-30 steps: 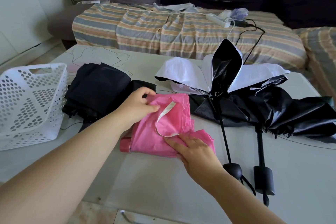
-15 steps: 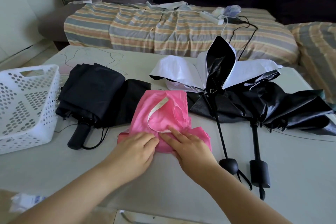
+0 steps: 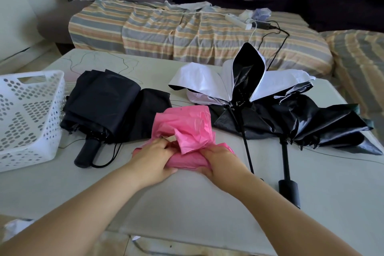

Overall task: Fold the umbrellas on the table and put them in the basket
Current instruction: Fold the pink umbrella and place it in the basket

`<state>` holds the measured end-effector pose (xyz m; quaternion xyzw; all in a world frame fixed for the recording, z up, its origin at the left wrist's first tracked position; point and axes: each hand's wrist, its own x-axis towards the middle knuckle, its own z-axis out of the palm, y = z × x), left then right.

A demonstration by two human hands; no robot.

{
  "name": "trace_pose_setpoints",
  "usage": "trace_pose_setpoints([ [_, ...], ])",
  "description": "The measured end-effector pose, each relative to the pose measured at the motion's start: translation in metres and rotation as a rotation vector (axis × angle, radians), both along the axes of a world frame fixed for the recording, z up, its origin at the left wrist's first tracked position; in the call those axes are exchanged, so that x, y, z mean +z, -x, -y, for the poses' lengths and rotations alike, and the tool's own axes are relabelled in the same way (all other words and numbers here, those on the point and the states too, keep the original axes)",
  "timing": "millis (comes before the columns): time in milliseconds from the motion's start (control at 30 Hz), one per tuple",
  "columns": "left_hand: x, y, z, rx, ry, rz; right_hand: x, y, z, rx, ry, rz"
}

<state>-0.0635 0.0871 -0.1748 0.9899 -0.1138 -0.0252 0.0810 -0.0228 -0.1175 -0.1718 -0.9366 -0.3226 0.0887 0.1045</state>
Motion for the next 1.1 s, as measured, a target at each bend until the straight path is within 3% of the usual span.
trace_pose_setpoints([
  [167,-0.011,0.009,-0.004,-0.070,-0.021,0.136,0.008,0.017,-0.008,0.196,-0.207,-0.010],
  [300,-0.017,0.034,0.007,-0.091,0.002,0.095,0.019,-0.010,-0.023,0.077,-0.277,-0.081],
  [500,-0.022,0.065,0.015,-0.081,0.017,0.036,0.003,-0.037,-0.009,-0.092,0.217,-0.219],
  [533,-0.022,0.064,0.014,-0.081,-0.002,0.020,0.001,-0.035,-0.006,-0.152,0.154,-0.160],
  [600,-0.019,0.063,0.014,-0.077,-0.048,-0.004,0.011,-0.025,-0.005,-0.251,-0.124,0.139],
  [667,-0.017,0.061,0.014,-0.080,-0.067,0.004,0.028,-0.003,-0.009,-0.061,-0.366,0.305],
  [733,-0.016,0.062,0.015,-0.072,-0.035,0.002,0.030,0.019,-0.016,0.330,-0.259,0.303],
  [800,-0.016,0.063,0.017,-0.066,0.003,0.005,0.018,0.015,-0.024,0.541,0.006,0.393],
  [1000,-0.010,0.063,0.019,-0.004,-0.110,-0.011,0.036,-0.050,-0.037,0.293,0.591,0.333],
  [1100,-0.008,0.060,0.019,0.021,-0.027,0.013,0.046,-0.068,-0.027,-0.018,0.509,0.252],
])
